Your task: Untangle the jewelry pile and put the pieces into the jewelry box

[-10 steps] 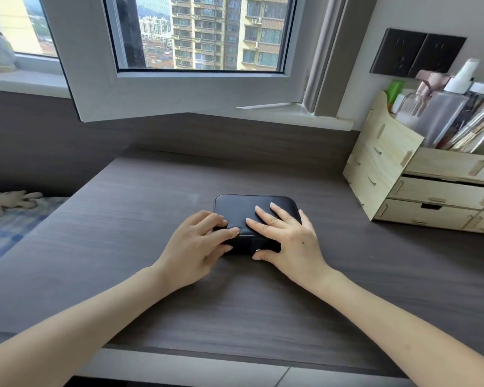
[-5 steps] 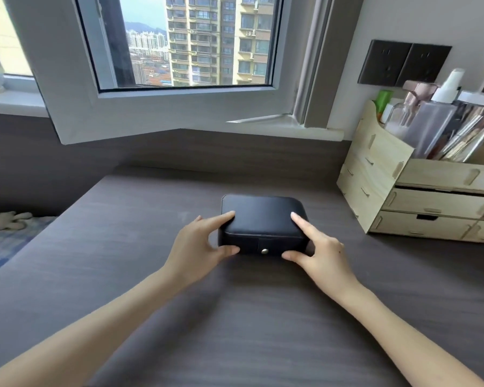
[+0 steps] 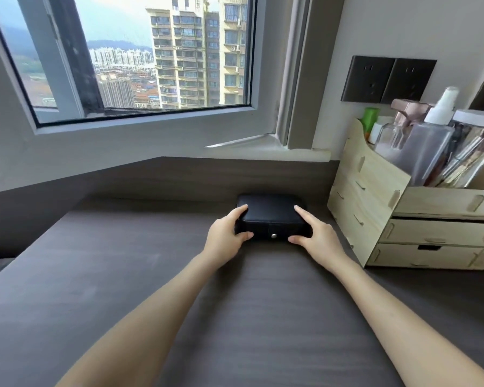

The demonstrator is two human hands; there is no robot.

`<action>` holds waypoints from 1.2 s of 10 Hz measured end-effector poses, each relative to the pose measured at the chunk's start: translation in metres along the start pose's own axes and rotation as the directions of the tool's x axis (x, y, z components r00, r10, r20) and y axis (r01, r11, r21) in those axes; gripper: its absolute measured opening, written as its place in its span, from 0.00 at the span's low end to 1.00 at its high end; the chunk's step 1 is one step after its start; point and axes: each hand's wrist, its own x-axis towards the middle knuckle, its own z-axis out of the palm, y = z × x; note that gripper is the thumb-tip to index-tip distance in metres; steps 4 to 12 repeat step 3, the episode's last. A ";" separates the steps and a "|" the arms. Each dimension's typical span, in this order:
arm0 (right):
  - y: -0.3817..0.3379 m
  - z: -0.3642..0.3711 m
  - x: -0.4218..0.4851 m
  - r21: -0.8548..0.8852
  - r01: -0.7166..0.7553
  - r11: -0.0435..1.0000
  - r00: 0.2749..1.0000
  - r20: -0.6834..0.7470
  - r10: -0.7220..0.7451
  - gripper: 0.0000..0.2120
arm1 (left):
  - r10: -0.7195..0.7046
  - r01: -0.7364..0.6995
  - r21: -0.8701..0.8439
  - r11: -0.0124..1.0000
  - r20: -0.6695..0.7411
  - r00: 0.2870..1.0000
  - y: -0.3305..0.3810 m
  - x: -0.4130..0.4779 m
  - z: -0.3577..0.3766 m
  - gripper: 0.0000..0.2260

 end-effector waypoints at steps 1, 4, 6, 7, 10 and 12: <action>0.003 0.001 0.004 -0.020 0.003 1.000 0.999 0.032 -0.003 0.36 | -0.021 0.020 0.016 1.000 0.012 1.000 -0.005 0.001 0.002 0.29; -0.005 -0.011 -0.004 -0.196 0.029 0.980 0.998 -0.042 -0.038 0.36 | -0.009 0.003 0.197 0.980 0.030 1.000 0.004 0.002 -0.014 0.33; -0.005 -0.011 -0.004 -0.196 0.029 0.980 0.998 -0.042 -0.038 0.36 | -0.009 0.003 0.197 0.980 0.030 1.000 0.004 0.002 -0.014 0.33; -0.005 -0.011 -0.004 -0.196 0.029 0.980 0.998 -0.042 -0.038 0.36 | -0.009 0.003 0.197 0.980 0.030 1.000 0.004 0.002 -0.014 0.33; -0.005 -0.011 -0.004 -0.196 0.029 0.980 0.998 -0.042 -0.038 0.36 | -0.009 0.003 0.197 0.980 0.030 1.000 0.004 0.002 -0.014 0.33; -0.005 -0.011 -0.004 -0.196 0.029 0.980 0.998 -0.042 -0.038 0.36 | -0.009 0.003 0.197 0.980 0.030 1.000 0.004 0.002 -0.014 0.33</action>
